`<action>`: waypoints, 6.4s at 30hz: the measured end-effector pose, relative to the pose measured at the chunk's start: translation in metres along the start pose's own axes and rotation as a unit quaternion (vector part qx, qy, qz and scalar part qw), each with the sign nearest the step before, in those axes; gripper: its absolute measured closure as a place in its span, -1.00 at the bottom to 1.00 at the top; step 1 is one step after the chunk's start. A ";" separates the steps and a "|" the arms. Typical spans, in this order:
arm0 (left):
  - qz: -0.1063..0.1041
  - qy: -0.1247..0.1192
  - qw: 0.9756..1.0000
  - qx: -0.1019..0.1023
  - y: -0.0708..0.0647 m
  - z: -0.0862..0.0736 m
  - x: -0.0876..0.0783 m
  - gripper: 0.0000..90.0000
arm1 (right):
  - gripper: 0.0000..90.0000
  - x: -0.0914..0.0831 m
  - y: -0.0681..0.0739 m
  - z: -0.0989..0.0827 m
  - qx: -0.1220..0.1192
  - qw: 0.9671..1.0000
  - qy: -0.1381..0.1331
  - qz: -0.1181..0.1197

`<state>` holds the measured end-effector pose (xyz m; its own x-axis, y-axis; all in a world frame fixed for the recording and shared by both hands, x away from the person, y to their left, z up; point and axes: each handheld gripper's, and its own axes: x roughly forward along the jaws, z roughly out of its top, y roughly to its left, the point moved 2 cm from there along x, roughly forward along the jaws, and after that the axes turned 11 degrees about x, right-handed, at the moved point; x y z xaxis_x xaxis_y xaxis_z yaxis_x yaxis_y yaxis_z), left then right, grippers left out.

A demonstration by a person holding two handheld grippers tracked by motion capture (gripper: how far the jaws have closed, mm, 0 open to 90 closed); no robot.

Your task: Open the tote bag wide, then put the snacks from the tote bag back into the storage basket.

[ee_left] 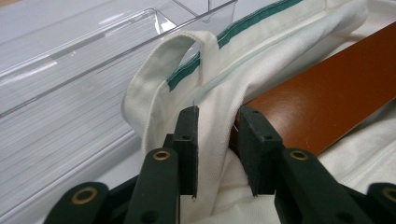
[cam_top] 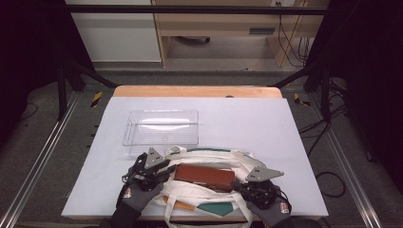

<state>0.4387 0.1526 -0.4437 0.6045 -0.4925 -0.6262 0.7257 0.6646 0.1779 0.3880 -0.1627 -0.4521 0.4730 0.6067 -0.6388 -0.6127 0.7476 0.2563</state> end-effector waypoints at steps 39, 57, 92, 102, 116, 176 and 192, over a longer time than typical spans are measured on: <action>-0.018 -0.073 0.997 -0.023 0.005 0.008 -0.012 0.54 | 0.66 -0.015 -0.006 0.004 -0.006 0.998 -0.062 0.003; -0.083 -0.045 0.993 0.069 -0.022 0.021 0.009 -0.03 | -0.12 -0.041 -0.042 0.026 0.030 0.988 -0.133 -0.071; -0.144 -0.013 0.981 0.126 -0.020 0.017 0.035 -0.59 | -0.18 -0.046 -0.061 0.021 0.049 0.986 -0.125 -0.094; -0.155 0.002 0.981 0.120 -0.021 0.017 0.032 -0.55 | -0.17 -0.046 -0.061 0.021 0.048 0.986 -0.128 -0.093; -0.153 0.006 0.977 0.148 -0.027 0.017 0.034 -0.55 | -0.17 -0.047 -0.061 0.020 0.051 0.986 -0.129 -0.092; -0.181 0.067 0.966 0.175 -0.054 0.040 0.051 -0.27 | -0.15 -0.047 -0.061 0.021 0.047 0.986 -0.131 -0.092; -0.193 0.084 0.956 0.203 -0.059 0.042 0.062 -0.18 | -0.15 -0.047 -0.061 0.021 0.047 0.986 -0.130 -0.090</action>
<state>0.4473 0.0596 -0.4607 0.2300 -0.5364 -0.8120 0.9723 0.1625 0.1680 0.4165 -0.2314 -0.4228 0.7227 0.5008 -0.4763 -0.4480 0.8642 0.2289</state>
